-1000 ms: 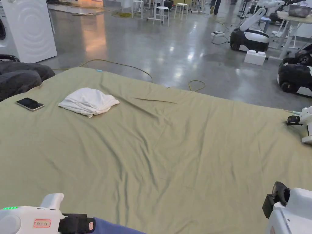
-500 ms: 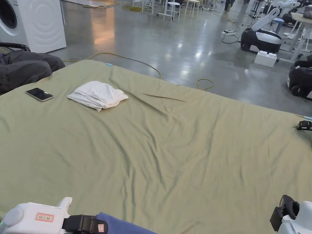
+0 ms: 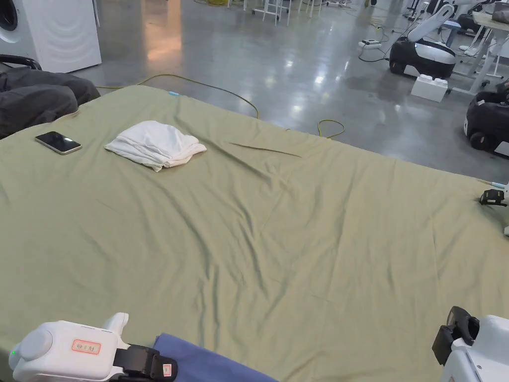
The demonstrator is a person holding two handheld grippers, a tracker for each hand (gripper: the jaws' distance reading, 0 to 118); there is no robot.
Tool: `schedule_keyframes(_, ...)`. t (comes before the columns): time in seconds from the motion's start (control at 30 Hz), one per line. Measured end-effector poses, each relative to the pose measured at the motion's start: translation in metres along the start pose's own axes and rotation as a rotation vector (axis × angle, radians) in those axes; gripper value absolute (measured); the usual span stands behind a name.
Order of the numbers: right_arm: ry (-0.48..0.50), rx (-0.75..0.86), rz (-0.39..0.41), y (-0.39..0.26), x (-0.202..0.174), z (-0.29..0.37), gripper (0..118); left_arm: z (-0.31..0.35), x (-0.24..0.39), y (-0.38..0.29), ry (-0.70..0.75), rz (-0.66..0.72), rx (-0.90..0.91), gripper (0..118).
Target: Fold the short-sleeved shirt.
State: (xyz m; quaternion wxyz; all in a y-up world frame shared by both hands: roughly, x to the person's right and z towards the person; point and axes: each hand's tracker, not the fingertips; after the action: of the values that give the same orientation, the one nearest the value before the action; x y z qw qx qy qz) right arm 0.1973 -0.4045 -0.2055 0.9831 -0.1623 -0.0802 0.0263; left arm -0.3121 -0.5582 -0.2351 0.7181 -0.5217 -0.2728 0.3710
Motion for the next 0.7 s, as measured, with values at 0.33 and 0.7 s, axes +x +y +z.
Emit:
schedule_keyframes(0.33, 0.013, 0.008, 0.003, 0.003, 0.001, 0.000, 0, 0.062, 0.040, 0.016, 0.136, -0.098, 0.115, 10)
schedule_keyframes(0.7, 0.043, 0.022, -0.017, 0.005, 0.001, -0.004, 0, 0.109, 0.088, 0.010, 0.361, -0.122, 0.169, 10)
